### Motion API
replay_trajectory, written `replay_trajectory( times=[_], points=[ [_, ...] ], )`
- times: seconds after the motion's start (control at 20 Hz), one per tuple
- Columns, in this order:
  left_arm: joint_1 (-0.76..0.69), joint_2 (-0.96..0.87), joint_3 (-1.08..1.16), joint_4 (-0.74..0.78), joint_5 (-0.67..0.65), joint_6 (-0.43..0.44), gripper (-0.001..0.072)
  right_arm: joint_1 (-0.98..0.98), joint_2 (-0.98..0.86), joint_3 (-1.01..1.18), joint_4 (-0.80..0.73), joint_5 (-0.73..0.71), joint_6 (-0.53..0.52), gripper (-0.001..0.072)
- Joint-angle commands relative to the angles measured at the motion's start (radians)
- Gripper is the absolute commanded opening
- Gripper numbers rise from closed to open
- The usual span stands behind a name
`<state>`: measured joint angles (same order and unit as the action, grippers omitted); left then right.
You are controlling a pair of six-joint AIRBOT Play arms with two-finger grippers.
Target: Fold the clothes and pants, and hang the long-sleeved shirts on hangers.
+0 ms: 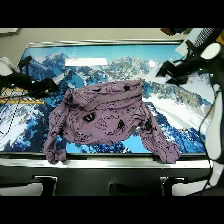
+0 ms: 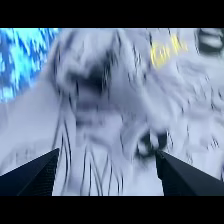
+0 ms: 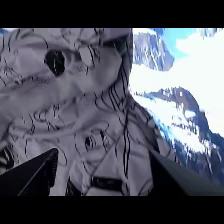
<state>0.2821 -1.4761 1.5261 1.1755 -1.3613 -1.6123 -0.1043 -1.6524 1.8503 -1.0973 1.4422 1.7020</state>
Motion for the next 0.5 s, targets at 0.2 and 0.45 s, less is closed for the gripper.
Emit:
replay_trajectory(
  times=[0.2, 0.45],
  points=[
    [0.028, 0.438, -0.643, -0.181, 0.027, 0.007, 0.0718, 0.206, 0.308, -0.776, 0.251, -0.109, -0.075, 0.0588],
    [0.028, 0.614, -0.905, -0.208, 0.015, 0.004, 0.0718, 0.452, 0.318, -1.04, 0.31, -0.338, -0.023, 0.0595]
  ],
)
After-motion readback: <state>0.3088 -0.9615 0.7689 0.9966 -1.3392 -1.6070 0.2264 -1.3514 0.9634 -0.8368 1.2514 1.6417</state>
